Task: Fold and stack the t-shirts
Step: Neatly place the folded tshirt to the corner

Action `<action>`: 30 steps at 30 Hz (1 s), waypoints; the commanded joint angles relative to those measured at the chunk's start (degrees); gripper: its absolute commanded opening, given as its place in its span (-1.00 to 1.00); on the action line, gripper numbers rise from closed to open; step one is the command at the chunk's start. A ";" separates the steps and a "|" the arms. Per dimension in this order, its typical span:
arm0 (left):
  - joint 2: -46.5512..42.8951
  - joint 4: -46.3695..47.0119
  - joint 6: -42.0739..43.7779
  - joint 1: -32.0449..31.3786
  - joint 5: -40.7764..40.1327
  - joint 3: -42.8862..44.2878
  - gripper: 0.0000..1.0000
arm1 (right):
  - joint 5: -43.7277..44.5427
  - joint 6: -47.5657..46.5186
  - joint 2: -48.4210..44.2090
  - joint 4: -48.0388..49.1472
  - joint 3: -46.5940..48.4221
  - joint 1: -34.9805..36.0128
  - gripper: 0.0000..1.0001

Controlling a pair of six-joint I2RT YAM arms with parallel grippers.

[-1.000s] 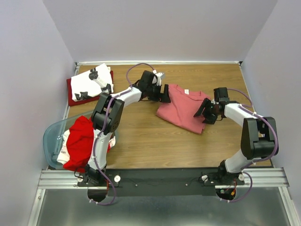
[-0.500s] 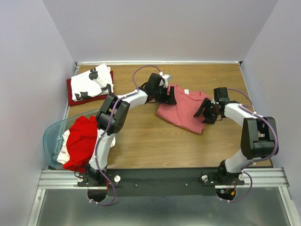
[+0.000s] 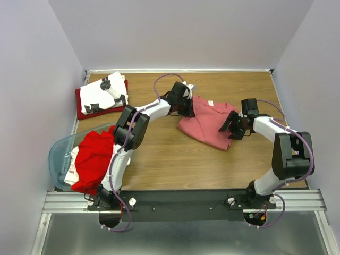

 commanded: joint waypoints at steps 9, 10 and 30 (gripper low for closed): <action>2.31 -22.18 11.67 1.94 -15.65 14.96 -1.00 | -3.35 -0.36 -3.99 -0.48 1.97 -0.13 0.48; 2.31 -23.93 12.21 2.64 -16.34 15.92 -1.00 | -3.53 -0.27 -4.34 -0.74 1.97 -0.04 0.48; 1.88 -35.99 23.37 14.07 -31.91 26.03 -1.00 | -9.24 -1.59 -4.34 -1.45 3.46 -0.13 0.54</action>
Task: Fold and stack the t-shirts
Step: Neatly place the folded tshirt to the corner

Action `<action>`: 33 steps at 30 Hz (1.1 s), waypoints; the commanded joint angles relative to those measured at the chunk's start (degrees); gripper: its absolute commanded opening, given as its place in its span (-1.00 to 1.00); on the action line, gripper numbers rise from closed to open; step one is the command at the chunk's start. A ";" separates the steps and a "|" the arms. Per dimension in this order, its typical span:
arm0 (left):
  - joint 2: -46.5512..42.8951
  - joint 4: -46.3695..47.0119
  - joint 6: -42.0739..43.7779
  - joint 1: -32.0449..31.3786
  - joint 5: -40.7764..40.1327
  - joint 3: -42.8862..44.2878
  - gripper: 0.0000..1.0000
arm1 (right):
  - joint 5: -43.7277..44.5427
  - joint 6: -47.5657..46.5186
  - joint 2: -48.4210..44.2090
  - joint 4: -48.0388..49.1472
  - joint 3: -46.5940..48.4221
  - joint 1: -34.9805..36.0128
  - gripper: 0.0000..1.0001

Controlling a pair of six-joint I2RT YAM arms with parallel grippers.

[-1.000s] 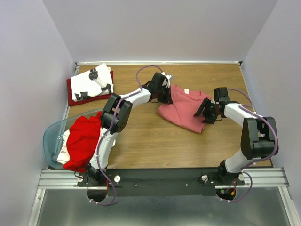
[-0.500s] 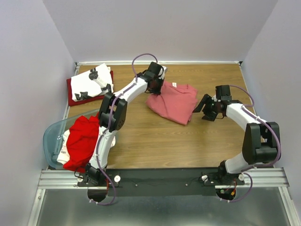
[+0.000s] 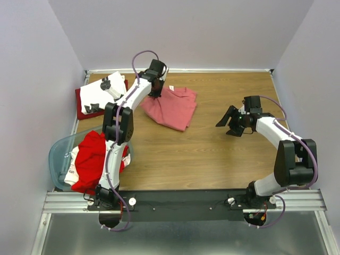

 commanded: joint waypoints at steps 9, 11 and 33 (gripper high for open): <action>-2.42 -1.65 4.56 7.61 -7.20 5.44 -1.00 | -4.68 -2.55 4.24 -0.97 4.41 -0.04 0.54; -3.12 -1.38 5.09 8.31 -7.38 5.44 -1.00 | -5.04 -2.64 4.86 -1.14 4.94 -0.04 0.54; -12.71 1.78 5.27 24.12 -0.44 5.97 -1.00 | -5.74 -2.64 4.95 -1.76 5.30 -0.13 0.54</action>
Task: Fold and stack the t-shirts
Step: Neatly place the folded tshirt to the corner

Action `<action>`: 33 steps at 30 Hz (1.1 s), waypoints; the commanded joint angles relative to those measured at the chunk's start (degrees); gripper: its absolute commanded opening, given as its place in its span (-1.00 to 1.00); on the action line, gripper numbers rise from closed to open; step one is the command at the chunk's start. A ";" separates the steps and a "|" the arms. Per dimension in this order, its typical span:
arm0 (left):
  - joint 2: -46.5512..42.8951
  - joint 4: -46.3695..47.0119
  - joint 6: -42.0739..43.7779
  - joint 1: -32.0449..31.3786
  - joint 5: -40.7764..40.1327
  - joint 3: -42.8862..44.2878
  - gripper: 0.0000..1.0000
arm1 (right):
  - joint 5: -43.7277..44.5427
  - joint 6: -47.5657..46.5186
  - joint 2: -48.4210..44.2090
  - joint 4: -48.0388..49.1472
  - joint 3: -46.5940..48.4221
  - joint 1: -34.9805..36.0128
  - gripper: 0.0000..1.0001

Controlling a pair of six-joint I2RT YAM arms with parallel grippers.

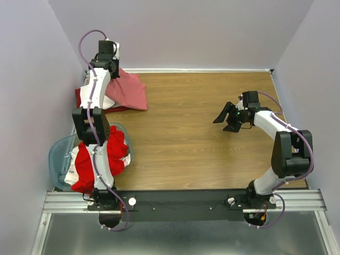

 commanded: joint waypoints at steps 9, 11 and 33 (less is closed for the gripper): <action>-5.59 2.75 -1.78 12.09 7.15 1.42 -1.00 | -0.78 -0.45 -2.64 -0.99 -2.67 -0.04 0.54; -6.03 2.92 -2.13 13.93 7.51 1.24 -1.00 | -0.78 -0.54 -2.90 -0.99 -3.11 -0.13 0.54; -2.43 0.99 -6.35 20.09 0.39 2.91 0.91 | -1.22 -0.72 -6.77 -0.99 -2.85 -0.04 0.55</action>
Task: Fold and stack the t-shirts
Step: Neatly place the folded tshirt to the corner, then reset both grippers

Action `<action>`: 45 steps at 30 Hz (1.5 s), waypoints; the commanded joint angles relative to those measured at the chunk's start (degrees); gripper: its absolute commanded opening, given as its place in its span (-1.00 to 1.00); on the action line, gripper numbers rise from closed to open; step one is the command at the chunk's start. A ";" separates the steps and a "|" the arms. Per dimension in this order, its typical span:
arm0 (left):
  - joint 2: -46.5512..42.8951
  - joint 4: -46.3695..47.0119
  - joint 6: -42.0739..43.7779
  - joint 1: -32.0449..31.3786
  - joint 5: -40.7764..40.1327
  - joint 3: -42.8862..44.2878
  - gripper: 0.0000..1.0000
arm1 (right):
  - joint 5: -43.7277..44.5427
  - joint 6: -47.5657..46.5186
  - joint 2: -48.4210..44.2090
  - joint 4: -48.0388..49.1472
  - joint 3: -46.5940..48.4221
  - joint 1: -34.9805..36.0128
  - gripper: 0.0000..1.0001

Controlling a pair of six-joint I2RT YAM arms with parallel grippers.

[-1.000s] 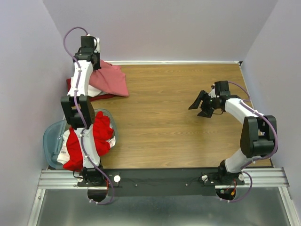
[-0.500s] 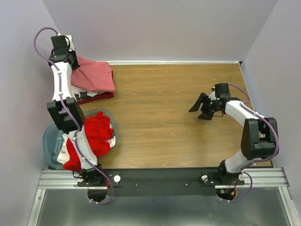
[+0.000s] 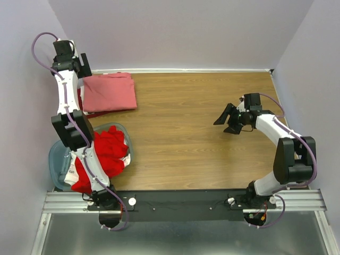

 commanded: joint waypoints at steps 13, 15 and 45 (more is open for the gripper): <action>-8.11 2.50 -2.37 2.11 -4.32 -5.60 0.91 | 0.21 -2.94 -5.19 -0.71 0.41 -0.04 0.57; -11.20 4.52 -2.29 1.23 -3.26 -9.57 0.91 | 0.91 -3.29 -5.54 -0.71 0.41 -0.13 0.57; -65.00 36.44 -18.02 -31.65 -12.66 -76.38 0.93 | 6.27 -7.59 -7.30 3.07 -0.03 -0.04 0.57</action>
